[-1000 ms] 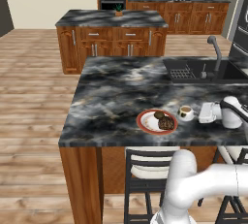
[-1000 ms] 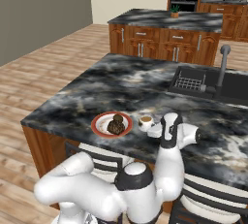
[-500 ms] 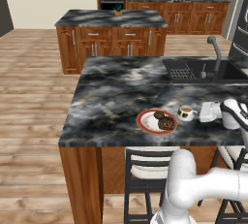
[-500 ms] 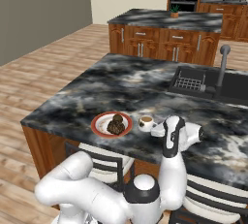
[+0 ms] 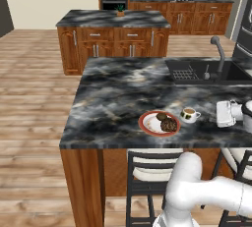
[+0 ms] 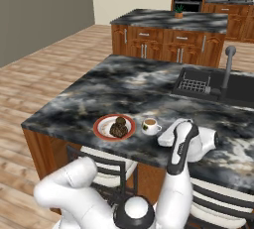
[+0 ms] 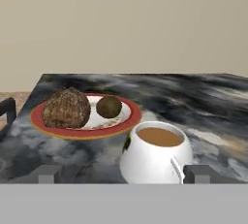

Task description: Pick up the brewed coffee from the coffee machine and place it next to the breakfast plate on the dining counter.

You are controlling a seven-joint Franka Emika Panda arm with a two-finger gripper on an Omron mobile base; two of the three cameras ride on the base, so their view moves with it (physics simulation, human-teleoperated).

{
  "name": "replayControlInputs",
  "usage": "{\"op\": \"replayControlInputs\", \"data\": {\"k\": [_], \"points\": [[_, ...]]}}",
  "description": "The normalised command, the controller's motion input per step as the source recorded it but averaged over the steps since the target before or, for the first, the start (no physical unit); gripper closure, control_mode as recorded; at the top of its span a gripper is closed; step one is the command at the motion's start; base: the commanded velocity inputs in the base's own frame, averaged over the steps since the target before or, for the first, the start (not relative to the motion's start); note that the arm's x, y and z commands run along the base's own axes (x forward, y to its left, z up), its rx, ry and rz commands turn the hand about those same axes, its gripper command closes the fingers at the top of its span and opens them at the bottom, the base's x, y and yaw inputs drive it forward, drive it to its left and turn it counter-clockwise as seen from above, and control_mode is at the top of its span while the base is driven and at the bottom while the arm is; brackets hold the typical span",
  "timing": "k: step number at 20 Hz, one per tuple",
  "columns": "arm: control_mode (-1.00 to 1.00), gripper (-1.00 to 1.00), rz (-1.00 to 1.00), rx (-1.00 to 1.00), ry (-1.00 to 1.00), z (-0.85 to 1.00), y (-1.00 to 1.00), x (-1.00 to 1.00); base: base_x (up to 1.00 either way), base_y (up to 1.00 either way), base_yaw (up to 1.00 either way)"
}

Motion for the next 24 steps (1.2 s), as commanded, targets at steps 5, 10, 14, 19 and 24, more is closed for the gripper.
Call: {"op": "replayControlInputs", "data": {"k": [5,10,14,19,24], "points": [[-1.00,-1.00,0.03,-0.29,-0.52,1.00,0.49,-1.00,0.00,0.00,0.00],[-1.00,-1.00,0.00,-0.32,-0.42,0.99,0.54,-1.00,0.00,0.00,0.00],[-1.00,-1.00,0.00,-0.29,-0.24,0.74,0.52,-0.91,0.00,0.00,0.00],[-1.00,-1.00,0.00,-0.18,-0.14,0.63,0.10,-0.49,0.00,0.00,0.00],[-1.00,-1.00,0.00,-0.03,-0.01,0.05,-0.08,-0.42,0.00,0.00,0.00]]}}
